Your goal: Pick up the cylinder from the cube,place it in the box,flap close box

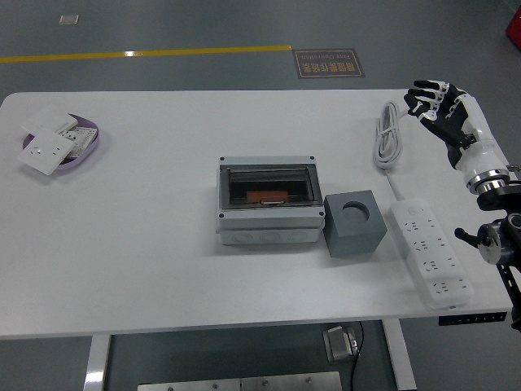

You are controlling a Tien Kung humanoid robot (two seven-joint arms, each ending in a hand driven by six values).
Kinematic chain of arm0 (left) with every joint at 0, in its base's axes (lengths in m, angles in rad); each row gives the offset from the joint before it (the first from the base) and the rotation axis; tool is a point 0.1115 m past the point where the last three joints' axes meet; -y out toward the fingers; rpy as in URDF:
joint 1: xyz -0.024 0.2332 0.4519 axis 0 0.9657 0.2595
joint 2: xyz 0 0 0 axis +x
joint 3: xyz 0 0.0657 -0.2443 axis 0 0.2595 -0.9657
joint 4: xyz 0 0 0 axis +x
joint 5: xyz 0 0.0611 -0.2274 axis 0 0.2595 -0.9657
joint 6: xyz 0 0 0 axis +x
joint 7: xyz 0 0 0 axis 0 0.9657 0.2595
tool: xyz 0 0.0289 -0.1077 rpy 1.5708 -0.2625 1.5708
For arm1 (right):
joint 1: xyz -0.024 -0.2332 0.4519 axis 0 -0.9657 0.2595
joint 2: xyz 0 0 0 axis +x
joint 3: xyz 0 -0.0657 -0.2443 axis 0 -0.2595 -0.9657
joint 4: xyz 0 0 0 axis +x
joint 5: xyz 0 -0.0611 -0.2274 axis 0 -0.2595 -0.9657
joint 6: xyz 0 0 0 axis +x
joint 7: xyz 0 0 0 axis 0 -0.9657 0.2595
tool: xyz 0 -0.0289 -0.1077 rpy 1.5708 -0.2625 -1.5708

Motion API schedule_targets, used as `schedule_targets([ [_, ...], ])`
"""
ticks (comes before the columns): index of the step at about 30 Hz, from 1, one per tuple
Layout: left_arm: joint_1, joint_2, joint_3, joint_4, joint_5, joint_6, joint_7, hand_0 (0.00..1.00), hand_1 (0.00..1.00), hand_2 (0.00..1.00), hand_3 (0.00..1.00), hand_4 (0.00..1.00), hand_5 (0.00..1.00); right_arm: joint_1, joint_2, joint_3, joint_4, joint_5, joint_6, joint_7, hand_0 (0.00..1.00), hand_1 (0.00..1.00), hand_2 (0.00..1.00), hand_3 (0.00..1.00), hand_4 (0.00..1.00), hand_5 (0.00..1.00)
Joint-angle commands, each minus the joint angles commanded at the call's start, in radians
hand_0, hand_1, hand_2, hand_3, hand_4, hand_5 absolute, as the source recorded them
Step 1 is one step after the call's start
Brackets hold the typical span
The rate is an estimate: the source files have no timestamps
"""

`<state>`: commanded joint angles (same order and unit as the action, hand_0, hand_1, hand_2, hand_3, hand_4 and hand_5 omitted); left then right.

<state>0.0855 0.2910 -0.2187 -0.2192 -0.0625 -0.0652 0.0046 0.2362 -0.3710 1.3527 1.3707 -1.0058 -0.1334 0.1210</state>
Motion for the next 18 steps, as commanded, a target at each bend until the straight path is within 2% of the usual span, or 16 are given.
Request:
schedule_targets([
  [18,-0.001,0.003,0.011,0.002,-0.009,-0.002,-0.001,0.586,0.617,0.573,0.603,0.668,0.09,-0.008,-0.007,0.009,-0.025,0.077,0.011,0.04,0.623,0.625,0.639,0.623,0.869,0.286],
])
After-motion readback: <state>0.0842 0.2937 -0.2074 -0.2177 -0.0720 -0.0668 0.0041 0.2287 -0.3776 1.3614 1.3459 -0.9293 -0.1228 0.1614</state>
